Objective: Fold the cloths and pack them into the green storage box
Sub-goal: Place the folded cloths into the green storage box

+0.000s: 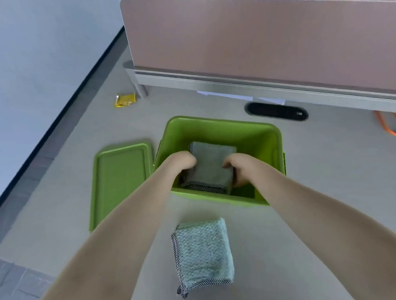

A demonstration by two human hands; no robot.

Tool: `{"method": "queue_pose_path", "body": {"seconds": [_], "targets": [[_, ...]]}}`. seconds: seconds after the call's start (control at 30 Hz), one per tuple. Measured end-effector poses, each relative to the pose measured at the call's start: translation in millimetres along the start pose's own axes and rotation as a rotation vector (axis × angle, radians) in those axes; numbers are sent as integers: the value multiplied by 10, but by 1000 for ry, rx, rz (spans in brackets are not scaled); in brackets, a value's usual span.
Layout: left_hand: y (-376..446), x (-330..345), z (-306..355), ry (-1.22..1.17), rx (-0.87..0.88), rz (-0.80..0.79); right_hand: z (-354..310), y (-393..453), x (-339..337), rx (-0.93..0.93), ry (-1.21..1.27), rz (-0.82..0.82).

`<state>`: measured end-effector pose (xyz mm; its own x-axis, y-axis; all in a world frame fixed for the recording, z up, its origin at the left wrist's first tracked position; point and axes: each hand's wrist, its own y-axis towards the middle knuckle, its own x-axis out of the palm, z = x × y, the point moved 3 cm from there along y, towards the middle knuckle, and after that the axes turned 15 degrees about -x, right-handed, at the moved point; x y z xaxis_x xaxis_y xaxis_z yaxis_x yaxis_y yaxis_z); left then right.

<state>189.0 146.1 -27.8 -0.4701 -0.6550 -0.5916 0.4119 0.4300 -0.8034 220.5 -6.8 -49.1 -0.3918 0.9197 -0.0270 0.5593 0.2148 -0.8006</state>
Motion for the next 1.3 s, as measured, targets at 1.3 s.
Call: {"method": "queue_pose_path", "body": {"seconds": [1.3], "targets": [[-549,1540,-1482,-671,-39,142,1872,-851,246,-737,-671,166]]}}
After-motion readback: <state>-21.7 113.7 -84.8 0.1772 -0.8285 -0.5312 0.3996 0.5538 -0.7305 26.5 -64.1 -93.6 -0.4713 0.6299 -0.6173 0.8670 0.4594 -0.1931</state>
